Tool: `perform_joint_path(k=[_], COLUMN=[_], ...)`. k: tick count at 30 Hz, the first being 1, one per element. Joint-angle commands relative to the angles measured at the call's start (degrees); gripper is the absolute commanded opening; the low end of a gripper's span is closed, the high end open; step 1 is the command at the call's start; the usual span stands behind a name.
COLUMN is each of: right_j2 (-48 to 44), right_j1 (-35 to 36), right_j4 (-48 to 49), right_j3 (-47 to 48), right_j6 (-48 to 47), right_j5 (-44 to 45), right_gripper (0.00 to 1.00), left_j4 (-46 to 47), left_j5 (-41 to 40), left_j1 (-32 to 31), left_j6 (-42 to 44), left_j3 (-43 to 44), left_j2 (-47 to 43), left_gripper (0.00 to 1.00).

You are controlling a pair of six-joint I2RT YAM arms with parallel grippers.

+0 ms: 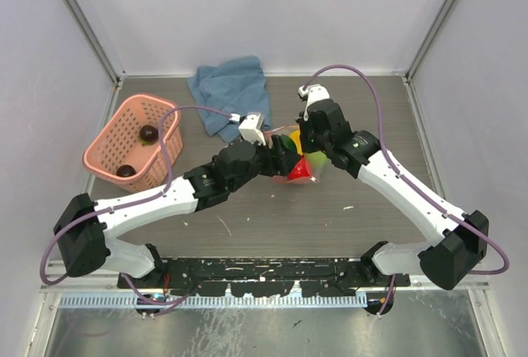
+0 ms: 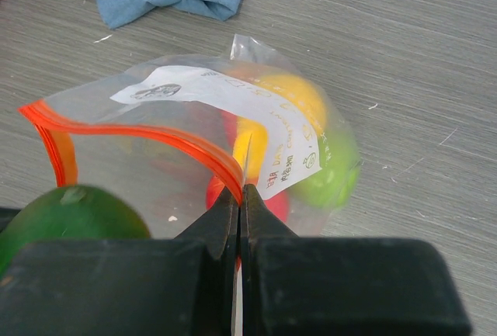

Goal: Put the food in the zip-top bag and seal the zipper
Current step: Place the fake fruit in the zipper food storage bag.

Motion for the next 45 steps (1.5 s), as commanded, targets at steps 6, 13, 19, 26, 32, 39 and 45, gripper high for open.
perform_joint_path(k=[6, 13, 19, 26, 32, 39, 45], right_j2=[-3.6, -5.4, -6.6, -7.6, -9.4, -9.5, -9.2], right_j1=[0.4, 0.3, 0.4, 0.4, 0.3, 0.3, 0.3], right_j4=[4.3, 4.9, 5.8, 6.7, 6.6, 7.0, 7.8], right_j3=[-0.4, -2.0, -4.0, -5.3, -6.2, -7.3, -8.0], right_j6=[1.2, 1.7, 2.2, 3.0, 3.3, 3.6, 4.0], right_j5=[-2.7, -2.8, -3.4, -6.7, -7.0, -6.4, -6.3], right_gripper=[0.01, 0.01, 0.01, 0.01, 0.01, 0.0, 0.01], left_j4=[-5.1, -8.4, -9.3, -6.3, -6.0, -2.4, -0.4], left_j5=[-10.5, -14.2, -18.0, -22.6, -28.4, -27.5, -23.4], left_j1=[0.0, 0.0, 0.0, 0.1, 0.4, 0.7, 0.7], left_j6=[-3.8, -2.6, -0.5, 1.8, 3.1, 4.7, 6.4], left_j3=[9.2, 12.2, 15.0, 18.9, 21.4, 19.7, 18.3], left_j2=[7.2, 10.3, 14.1, 19.7, 23.3, 23.1, 22.0], left_gripper=[0.26, 0.32, 0.35, 0.38, 0.44, 0.64, 0.81])
